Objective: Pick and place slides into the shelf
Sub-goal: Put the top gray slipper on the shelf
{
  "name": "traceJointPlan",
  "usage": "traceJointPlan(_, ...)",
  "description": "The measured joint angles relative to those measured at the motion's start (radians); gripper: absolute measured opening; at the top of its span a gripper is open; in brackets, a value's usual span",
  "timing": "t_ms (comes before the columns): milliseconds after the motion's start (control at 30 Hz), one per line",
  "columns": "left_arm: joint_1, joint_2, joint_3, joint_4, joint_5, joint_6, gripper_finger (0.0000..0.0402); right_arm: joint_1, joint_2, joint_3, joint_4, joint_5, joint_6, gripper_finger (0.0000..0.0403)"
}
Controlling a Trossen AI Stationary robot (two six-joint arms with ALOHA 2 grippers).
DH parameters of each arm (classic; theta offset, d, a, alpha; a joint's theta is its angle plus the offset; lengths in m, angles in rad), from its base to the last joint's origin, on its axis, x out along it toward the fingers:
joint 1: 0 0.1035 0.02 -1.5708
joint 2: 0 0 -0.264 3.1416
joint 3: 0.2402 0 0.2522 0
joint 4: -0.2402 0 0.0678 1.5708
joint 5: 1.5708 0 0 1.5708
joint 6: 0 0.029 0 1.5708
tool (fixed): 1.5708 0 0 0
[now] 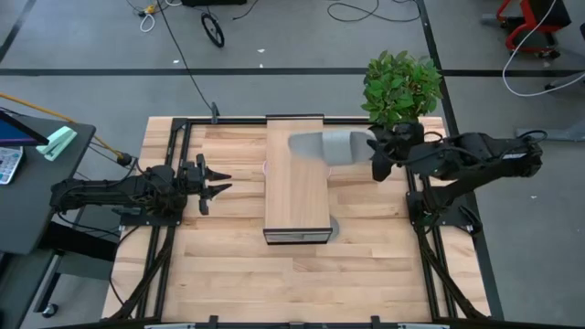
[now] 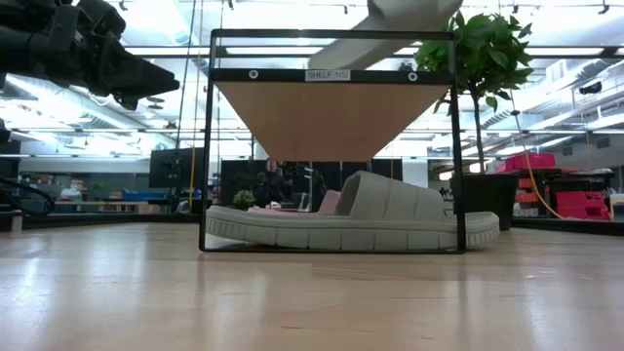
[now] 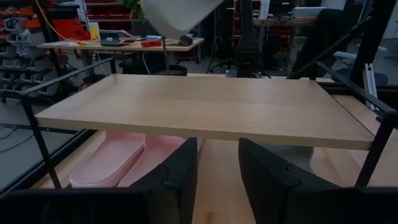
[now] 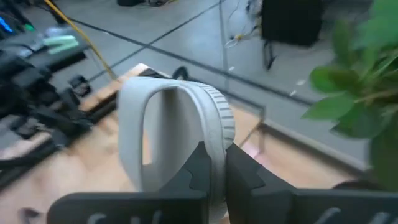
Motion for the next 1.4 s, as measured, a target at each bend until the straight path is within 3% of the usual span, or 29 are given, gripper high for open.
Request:
traceJointPlan(133, 0.0, 0.0, 0.0, 0.027, 0.0, 0.043, 0.0128, 0.022, 0.017, 0.0, 0.001, -0.046, 0.132, 0.0023)
traceJointPlan(667, 0.0, -0.002, 0.0, 0.145, 0.0, 0.154, 0.0127, 0.235, 0.1, 0.0, -0.042, -0.05, 0.69, 0.0023)
traceJointPlan(1033, 0.0, -0.002, 0.0, 0.186, 0.0, 0.161, 0.0122, 0.279, 0.267, 0.0, -0.139, -0.045, 0.859, 0.0023)
traceJointPlan(1400, 0.0, -0.002, 0.0, 0.147, 0.0, 0.151, 0.013, 0.267, 0.294, 0.0, -0.07, -0.11, 0.92, 0.0023)
